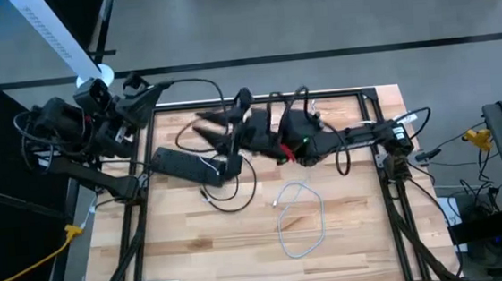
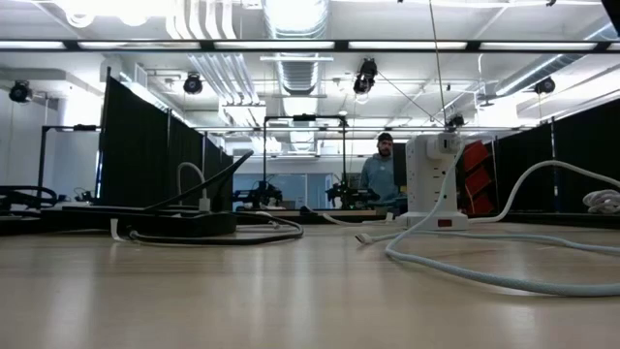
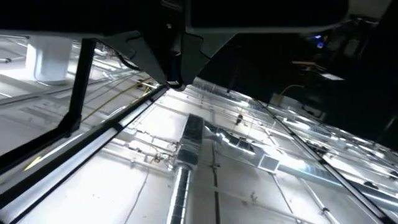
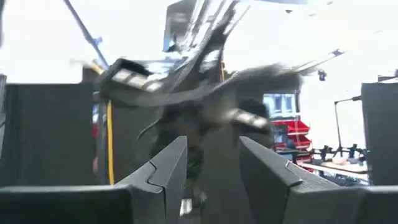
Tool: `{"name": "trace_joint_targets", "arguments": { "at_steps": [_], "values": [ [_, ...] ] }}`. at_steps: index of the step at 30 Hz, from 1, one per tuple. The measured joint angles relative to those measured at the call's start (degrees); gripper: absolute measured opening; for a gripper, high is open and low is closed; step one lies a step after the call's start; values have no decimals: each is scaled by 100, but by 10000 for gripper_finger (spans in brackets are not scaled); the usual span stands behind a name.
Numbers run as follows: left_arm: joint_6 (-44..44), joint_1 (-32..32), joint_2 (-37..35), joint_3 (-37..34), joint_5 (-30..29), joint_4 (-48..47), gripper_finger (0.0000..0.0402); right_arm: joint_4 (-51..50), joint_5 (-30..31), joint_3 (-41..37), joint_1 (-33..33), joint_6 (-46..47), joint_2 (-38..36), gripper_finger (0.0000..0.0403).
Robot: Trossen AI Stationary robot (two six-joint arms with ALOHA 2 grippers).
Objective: Insert USB
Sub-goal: Insert the black charger cable into the bottom white outlet extension
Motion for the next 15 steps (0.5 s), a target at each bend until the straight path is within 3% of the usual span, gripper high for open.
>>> {"name": "trace_joint_targets", "arguments": {
  "at_steps": [5,15],
  "values": [
    [-30,1,159,0,175,-30,0,-4,-338,252,-168,234,-4,109],
    [-32,3,359,0,175,-164,0,-309,-380,712,-200,94,-13,96]
  ]
}}
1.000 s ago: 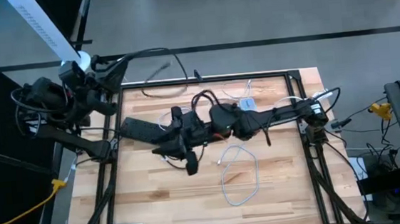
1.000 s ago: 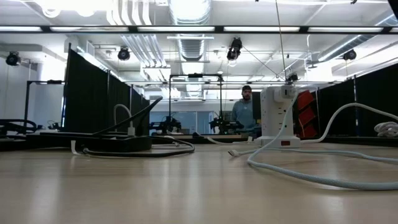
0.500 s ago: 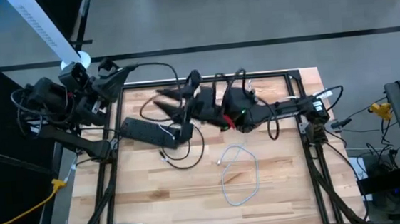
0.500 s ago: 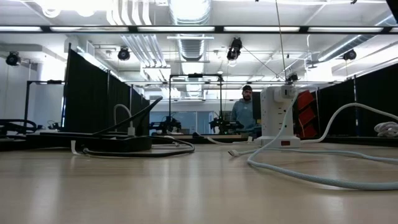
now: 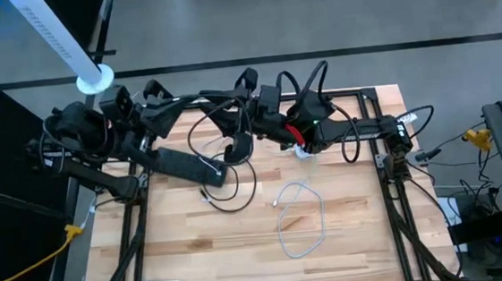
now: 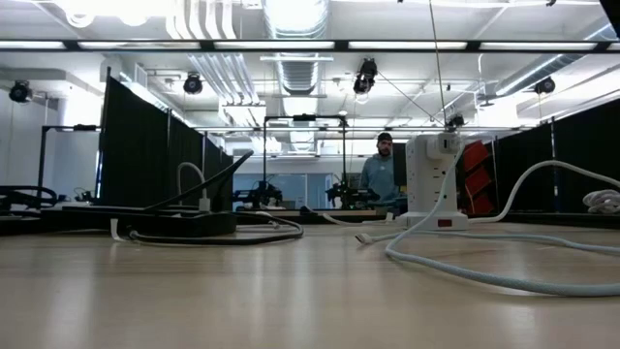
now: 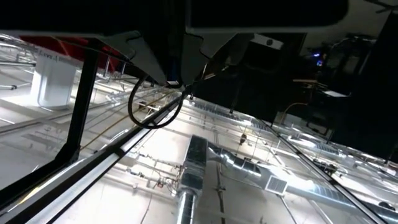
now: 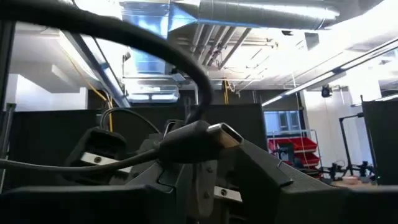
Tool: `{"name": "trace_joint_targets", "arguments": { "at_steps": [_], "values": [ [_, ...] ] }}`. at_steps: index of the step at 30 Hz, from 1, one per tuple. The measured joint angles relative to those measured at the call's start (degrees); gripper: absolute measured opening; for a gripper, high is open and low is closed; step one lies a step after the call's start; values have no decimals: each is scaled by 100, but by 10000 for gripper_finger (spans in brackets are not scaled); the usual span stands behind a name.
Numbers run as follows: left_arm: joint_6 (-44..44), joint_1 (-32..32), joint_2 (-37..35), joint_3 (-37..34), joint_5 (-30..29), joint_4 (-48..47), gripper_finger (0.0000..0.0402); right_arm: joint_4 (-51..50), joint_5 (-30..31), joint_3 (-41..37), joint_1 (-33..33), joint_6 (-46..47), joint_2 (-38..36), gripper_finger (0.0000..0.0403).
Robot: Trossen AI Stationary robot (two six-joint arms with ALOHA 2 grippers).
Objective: Insert USB
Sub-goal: Insert the black charger cable into the bottom white outlet extension
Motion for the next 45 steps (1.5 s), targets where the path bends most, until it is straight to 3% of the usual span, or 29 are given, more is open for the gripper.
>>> {"name": "trace_joint_targets", "arguments": {
  "at_steps": [17,22,29,38,45],
  "values": [
    [68,0,15,0,0,-152,0,3,-120,120,-20,242,-2,147],
    [68,0,15,0,0,-160,0,6,-135,120,-20,390,-2,116],
    [116,7,15,0,-7,-156,0,-28,-158,120,-20,408,-3,10],
    [84,2,-31,2,-9,-673,5,-55,-134,120,-20,443,-9,1],
    [65,0,-92,0,-1,-1191,52,-91,-229,120,-20,281,-94,0]
  ]
}}
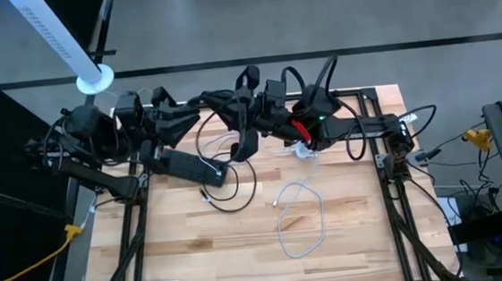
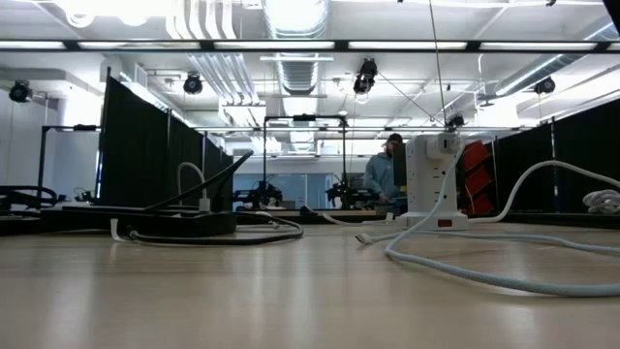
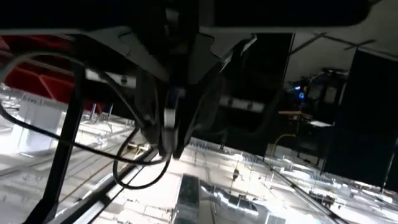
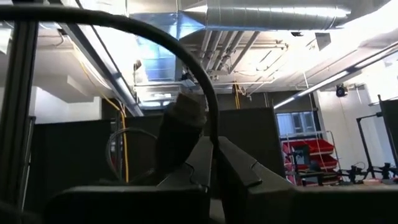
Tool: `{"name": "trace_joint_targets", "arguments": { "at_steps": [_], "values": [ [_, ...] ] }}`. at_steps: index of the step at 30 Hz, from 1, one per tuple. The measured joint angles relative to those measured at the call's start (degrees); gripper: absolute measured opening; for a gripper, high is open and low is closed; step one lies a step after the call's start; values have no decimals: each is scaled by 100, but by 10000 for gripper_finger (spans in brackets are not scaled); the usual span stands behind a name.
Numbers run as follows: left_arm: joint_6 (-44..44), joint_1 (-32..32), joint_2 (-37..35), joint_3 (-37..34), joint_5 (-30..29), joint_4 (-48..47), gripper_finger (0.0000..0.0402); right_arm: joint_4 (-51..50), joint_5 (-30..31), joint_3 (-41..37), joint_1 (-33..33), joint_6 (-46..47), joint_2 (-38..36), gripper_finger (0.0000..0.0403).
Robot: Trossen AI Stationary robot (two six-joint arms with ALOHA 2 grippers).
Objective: Insert USB
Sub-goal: Insert the black charger cable into the bottom white outlet extension
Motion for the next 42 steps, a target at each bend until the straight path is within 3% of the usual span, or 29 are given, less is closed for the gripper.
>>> {"name": "trace_joint_targets", "arguments": {
  "at_steps": [7,14,20,23,26,30,36,42],
  "values": [
    [-1,0,-185,0,57,-649,108,-475,-36,-2,15,-42,-76,0],
    [-411,-5,-732,0,1086,-3277,142,-1299,-277,-2,212,-661,-215,0],
    [-699,-150,-1002,0,1116,-4249,146,-2436,-324,-2,380,-908,-253,0],
    [-886,-233,-1119,0,1281,-5172,141,-3165,-623,-4,400,-689,-278,0],
    [-1475,-247,-1156,0,1688,-6398,132,-3810,-984,-4,478,-307,-276,0],
    [-1874,-281,-1003,-89,2349,-7746,118,-4347,-966,-91,664,112,-210,0],
    [-1645,-732,-672,-627,3607,-7998,104,-4353,-499,-214,975,889,125,0],
    [-1582,-2077,-274,-1361,3843,-7944,103,-4362,279,-219,1211,1492,471,0]
  ]
}}
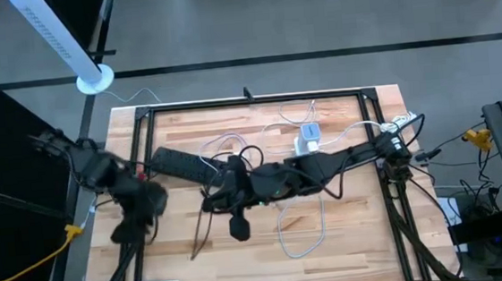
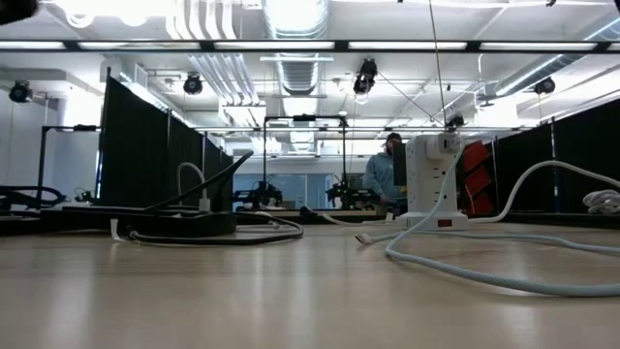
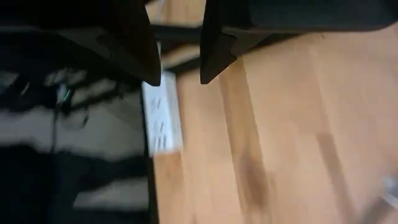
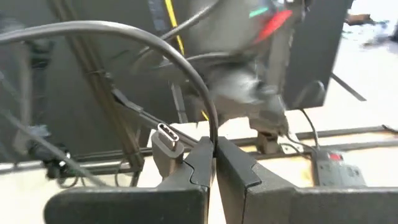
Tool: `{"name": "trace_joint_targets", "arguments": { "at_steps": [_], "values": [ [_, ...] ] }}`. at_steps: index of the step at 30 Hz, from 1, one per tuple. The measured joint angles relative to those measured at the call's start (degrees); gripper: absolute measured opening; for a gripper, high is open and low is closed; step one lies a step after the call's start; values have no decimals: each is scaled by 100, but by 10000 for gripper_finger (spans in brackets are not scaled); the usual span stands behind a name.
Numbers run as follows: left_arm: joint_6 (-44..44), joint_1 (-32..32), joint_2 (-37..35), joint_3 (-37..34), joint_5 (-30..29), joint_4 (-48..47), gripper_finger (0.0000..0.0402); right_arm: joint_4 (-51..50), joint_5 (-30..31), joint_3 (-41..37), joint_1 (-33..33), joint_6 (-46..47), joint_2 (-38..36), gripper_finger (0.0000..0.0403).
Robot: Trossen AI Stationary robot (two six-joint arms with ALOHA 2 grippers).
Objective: Insert USB
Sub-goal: Insert the black charger cable into the bottom white outlet extension
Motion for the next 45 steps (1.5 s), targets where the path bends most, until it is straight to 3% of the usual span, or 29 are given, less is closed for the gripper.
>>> {"name": "trace_joint_targets", "arguments": {
  "at_steps": [7,11,16,21,26,30,45],
  "values": [
    [-1219,-1928,624,-582,-273,1300,103,-4,338,0,81,314,63,0],
    [-2309,-2507,1144,-623,-430,2000,103,-25,332,0,81,110,61,0],
    [-3257,-2733,1780,-615,-444,2369,127,-269,286,0,81,-191,41,0],
    [-4223,-2917,2428,-613,-369,2892,190,-763,278,0,178,-213,41,0],
    [-4269,-2999,3004,-613,78,3156,266,-992,263,0,305,-216,41,0],
    [-4253,-3077,3249,-613,-173,3157,306,-1049,264,0,371,-98,33,0],
    [-4383,-3560,3929,-611,-1034,3170,315,-1262,333,0,616,146,30,0]
  ]
}}
